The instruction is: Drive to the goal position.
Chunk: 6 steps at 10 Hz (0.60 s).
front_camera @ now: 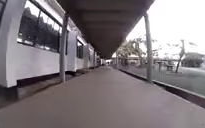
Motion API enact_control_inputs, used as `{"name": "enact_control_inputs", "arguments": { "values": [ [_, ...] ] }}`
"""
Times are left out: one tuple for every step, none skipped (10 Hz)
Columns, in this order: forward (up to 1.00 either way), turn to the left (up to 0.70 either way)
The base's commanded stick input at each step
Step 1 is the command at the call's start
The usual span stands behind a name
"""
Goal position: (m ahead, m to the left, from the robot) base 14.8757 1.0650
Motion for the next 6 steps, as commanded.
{"name": "enact_control_inputs", "arguments": {
  "values": [
    [0.70,0.00],
    [0.70,0.00],
    [0.70,0.00],
    [0.70,0.00],
    [0.70,0.00],
    [0.70,0.00]
  ]
}}
